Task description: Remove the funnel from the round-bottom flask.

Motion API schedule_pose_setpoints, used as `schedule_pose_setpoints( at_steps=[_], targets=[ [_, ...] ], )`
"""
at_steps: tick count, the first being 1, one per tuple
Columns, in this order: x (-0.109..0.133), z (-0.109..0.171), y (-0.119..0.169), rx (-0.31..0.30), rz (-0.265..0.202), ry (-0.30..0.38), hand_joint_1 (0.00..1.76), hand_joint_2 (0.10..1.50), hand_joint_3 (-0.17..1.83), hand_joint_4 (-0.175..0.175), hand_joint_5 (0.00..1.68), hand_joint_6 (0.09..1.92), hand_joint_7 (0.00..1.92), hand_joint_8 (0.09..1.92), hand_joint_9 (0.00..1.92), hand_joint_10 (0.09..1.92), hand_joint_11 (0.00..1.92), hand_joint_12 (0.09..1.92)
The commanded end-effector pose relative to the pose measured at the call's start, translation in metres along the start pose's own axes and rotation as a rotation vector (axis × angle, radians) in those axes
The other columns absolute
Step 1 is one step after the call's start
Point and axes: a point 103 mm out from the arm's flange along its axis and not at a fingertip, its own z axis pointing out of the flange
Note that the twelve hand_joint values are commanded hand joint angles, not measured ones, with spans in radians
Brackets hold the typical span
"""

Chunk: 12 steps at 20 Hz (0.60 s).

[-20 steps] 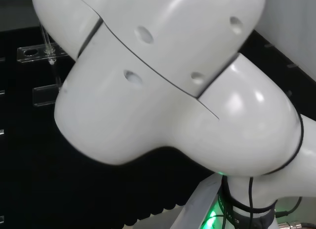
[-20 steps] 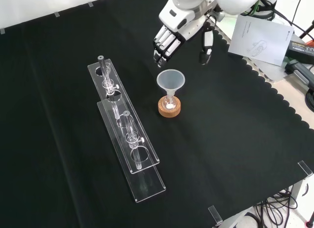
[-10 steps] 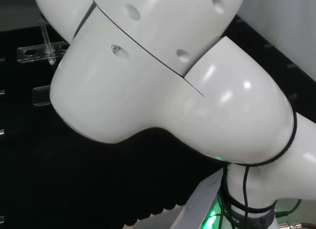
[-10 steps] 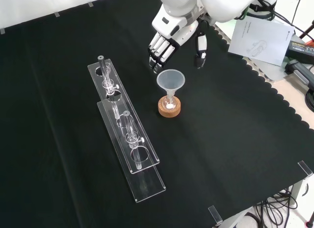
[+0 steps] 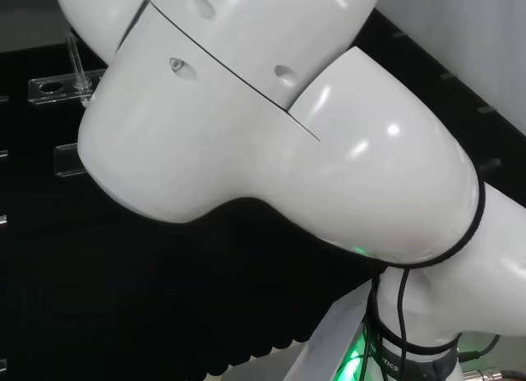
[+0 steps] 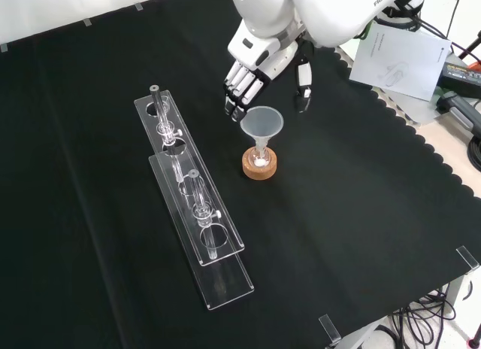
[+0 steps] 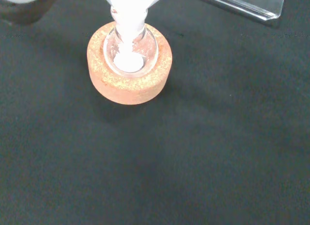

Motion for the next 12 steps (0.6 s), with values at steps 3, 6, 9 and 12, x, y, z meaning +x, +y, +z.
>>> schedule_pose_setpoints(
  at_steps=[3, 6, 9, 12],
  targets=[
    [0.007, 0.008, 0.017, 0.008, -0.018, 0.003, 0.65, 0.65, 0.26, -0.043, 0.1, 0.09, 0.0, 0.43, 0.16, 0.8, 0.32, 1.45],
    [0.008, 0.012, 0.022, 0.015, -0.019, 0.003, 0.65, 0.66, 0.26, -0.043, 0.1, 0.09, 0.0, 0.44, 0.15, 0.8, 0.32, 1.45],
    [0.007, 0.013, 0.023, 0.017, -0.017, 0.002, 0.65, 0.66, 0.26, -0.043, 0.1, 0.09, 0.0, 0.45, 0.15, 0.8, 0.32, 1.44],
    [0.007, 0.015, 0.026, 0.026, -0.018, 0.002, 0.67, 0.67, 0.27, -0.042, 0.11, 0.09, 0.0, 0.47, 0.16, 0.8, 0.32, 1.44]
  ],
)
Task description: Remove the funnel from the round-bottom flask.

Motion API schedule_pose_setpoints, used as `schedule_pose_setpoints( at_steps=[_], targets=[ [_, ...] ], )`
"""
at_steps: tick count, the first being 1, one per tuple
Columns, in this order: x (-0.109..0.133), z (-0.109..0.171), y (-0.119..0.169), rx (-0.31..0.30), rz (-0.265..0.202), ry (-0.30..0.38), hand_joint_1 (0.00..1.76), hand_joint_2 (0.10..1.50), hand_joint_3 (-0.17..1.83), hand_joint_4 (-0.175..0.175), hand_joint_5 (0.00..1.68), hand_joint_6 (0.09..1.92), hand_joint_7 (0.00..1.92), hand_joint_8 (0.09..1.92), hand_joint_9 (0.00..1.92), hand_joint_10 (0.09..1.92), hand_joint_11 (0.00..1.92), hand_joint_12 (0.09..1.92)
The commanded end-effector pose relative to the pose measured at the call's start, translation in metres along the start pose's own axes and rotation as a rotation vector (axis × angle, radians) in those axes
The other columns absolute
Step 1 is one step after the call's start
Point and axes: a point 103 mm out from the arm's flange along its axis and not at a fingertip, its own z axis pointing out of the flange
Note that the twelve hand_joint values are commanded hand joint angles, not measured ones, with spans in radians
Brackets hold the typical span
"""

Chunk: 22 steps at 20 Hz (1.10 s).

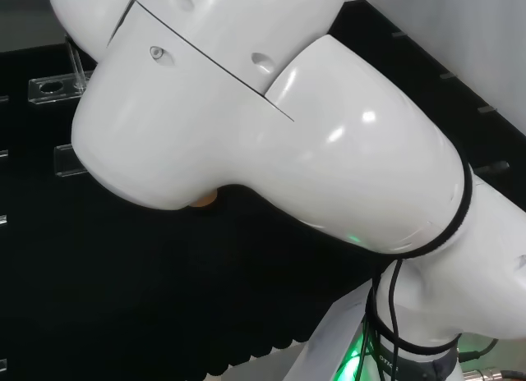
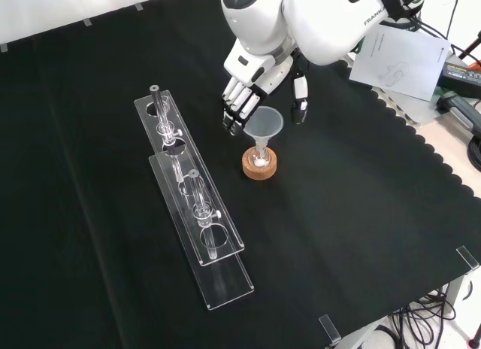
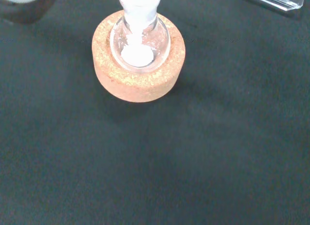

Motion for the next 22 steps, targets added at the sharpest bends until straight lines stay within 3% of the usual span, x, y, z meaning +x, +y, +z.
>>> schedule_pose_setpoints(
  at_steps=[1, 8, 16, 22],
  targets=[
    [-0.001, 0.003, 0.006, 0.009, -0.001, 0.0, 0.68, 0.68, 0.27, -0.042, 0.11, 0.09, 0.0, 0.47, 0.16, 0.8, 0.32, 1.44],
    [-0.001, 0.01, 0.009, 0.019, 0.002, -0.003, 0.72, 0.69, 0.31, -0.042, 0.14, 0.09, 0.02, 0.64, 0.25, 0.77, 0.33, 1.43],
    [-0.002, 0.014, 0.01, 0.021, 0.004, -0.01, 0.73, 0.68, 0.36, -0.043, 0.18, 0.09, 0.07, 0.69, 0.37, 0.72, 0.36, 1.42],
    [0.001, 0.014, 0.01, -0.03, 0.03, -0.053, 0.74, 0.7, 0.41, -0.047, 0.26, 0.09, 0.21, 0.7, 0.53, 0.65, 0.41, 1.37]
  ],
)
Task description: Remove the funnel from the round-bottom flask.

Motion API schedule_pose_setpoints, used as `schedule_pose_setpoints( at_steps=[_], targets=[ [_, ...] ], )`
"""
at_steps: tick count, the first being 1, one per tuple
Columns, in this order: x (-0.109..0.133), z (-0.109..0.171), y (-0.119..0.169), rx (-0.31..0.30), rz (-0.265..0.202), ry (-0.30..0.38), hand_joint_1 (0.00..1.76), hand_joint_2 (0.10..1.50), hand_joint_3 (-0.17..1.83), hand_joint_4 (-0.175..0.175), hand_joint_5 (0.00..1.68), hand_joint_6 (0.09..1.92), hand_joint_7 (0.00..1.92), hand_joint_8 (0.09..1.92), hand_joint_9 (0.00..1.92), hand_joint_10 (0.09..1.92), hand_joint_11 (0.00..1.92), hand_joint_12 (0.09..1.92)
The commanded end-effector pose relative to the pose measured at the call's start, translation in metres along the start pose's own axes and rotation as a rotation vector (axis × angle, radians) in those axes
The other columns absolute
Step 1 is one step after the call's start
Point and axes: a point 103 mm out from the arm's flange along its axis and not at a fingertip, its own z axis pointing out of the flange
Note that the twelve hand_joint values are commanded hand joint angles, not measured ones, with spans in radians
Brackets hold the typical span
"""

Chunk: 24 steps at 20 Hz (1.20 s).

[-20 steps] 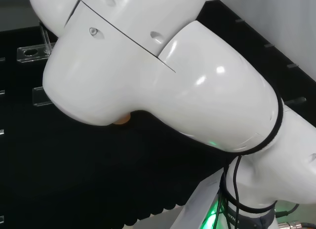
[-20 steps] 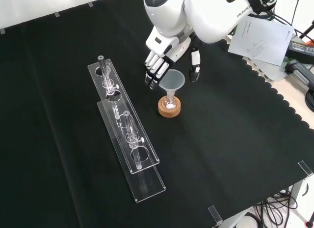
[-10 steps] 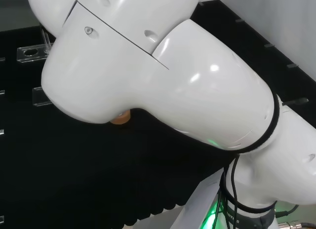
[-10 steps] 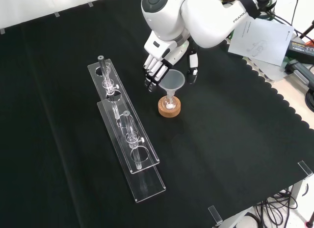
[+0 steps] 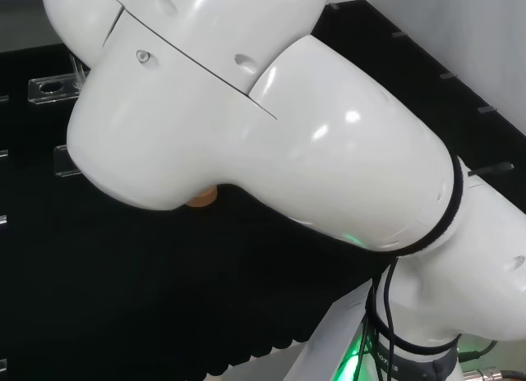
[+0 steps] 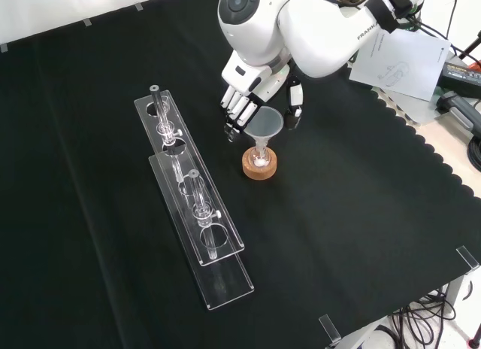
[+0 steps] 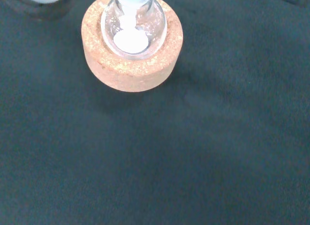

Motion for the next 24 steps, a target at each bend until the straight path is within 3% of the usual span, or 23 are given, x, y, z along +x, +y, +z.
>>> schedule_pose_setpoints(
  at_steps=[1, 5, 12, 24],
  targets=[
    [0.003, -0.001, -0.001, -0.056, 0.031, -0.043, 0.75, 0.71, 0.43, -0.048, 0.29, 0.09, 0.26, 0.69, 0.59, 0.62, 0.43, 1.36],
    [0.004, -0.007, -0.003, -0.1, 0.051, -0.065, 0.77, 0.76, 0.48, -0.053, 0.37, 0.09, 0.41, 0.69, 0.79, 0.55, 0.53, 1.3],
    [-0.002, -0.022, -0.011, -0.127, 0.075, -0.081, 0.8, 0.81, 0.51, -0.052, 0.48, 0.09, 0.56, 0.68, 0.96, 0.5, 0.64, 1.24],
    [-0.008, -0.072, -0.054, -0.147, 0.098, -0.103, 0.8, 0.81, 0.52, -0.047, 0.56, 0.09, 0.62, 0.67, 1.04, 0.44, 0.7, 1.19]
  ],
)
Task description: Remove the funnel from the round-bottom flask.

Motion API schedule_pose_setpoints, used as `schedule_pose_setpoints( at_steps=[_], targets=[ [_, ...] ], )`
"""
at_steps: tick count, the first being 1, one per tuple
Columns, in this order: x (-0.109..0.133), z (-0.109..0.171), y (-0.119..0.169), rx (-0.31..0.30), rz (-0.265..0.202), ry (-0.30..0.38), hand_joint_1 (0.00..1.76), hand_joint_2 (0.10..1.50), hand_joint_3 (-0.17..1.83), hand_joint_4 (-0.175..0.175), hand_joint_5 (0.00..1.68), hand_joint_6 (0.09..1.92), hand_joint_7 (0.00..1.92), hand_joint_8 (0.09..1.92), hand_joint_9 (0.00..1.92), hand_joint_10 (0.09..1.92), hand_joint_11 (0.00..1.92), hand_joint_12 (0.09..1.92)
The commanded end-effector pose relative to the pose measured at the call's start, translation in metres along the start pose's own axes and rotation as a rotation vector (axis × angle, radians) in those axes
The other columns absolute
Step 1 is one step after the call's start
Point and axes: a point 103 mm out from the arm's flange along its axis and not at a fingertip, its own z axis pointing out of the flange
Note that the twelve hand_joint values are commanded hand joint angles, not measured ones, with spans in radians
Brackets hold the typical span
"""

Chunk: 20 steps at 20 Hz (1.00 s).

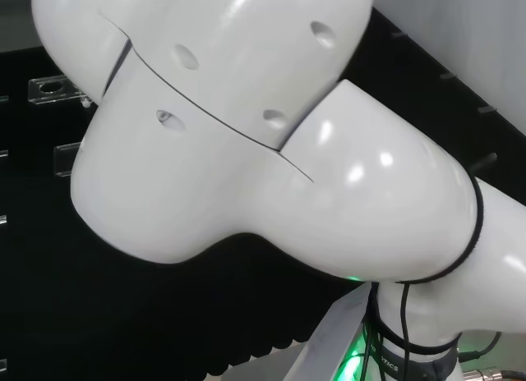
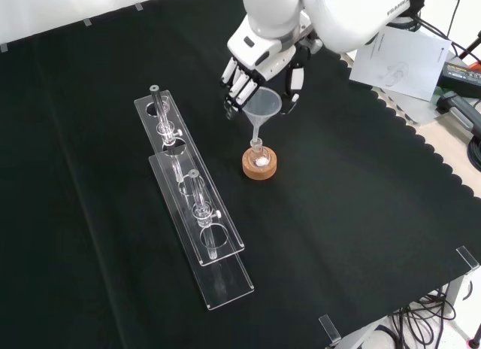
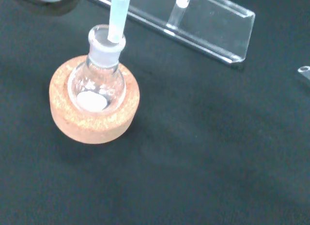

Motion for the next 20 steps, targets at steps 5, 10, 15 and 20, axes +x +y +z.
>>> schedule_pose_setpoints(
  at_steps=[5, 10, 15, 20],
  targets=[
    [-0.004, -0.048, -0.035, -0.033, 0.031, -0.015, 0.8, 0.81, 0.52, -0.048, 0.56, 0.09, 0.62, 0.67, 1.04, 0.44, 0.71, 1.19],
    [-0.009, -0.067, -0.044, -0.043, 0.062, 0.001, 0.8, 0.81, 0.52, -0.047, 0.56, 0.09, 0.62, 0.67, 1.04, 0.43, 0.7, 1.19],
    [-0.03, -0.088, -0.04, -0.052, 0.097, 0.0, 0.79, 0.8, 0.51, -0.048, 0.55, 0.09, 0.61, 0.67, 1.04, 0.43, 0.7, 1.19],
    [-0.065, -0.105, -0.028, -0.059, 0.13, 0.004, 0.78, 0.8, 0.51, -0.047, 0.54, 0.09, 0.61, 0.67, 1.03, 0.42, 0.69, 1.19]
  ],
)
